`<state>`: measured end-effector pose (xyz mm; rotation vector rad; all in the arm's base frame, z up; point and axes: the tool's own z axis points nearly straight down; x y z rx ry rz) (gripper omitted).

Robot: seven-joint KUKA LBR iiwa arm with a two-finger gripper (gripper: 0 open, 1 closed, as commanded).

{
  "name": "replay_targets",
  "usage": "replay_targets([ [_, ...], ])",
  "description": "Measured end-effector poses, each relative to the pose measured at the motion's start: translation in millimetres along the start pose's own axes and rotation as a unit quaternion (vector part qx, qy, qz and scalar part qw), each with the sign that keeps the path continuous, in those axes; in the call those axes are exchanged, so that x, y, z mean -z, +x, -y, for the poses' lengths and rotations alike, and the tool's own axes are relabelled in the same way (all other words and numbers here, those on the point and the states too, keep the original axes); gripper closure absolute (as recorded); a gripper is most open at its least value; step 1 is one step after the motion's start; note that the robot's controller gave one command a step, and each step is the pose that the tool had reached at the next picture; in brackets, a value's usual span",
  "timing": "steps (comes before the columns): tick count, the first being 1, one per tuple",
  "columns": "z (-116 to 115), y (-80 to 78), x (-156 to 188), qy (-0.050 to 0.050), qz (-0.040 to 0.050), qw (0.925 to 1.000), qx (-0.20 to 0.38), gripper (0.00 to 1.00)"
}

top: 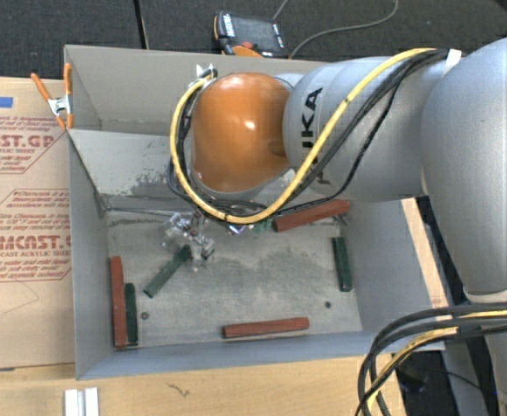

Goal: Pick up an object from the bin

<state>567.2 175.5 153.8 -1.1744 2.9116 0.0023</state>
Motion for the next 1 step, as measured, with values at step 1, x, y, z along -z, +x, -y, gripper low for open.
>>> replay_targets([
  [1,33.1,24.9,80.8,0.003,0.0020,0.9846,0.175,1.00],
])
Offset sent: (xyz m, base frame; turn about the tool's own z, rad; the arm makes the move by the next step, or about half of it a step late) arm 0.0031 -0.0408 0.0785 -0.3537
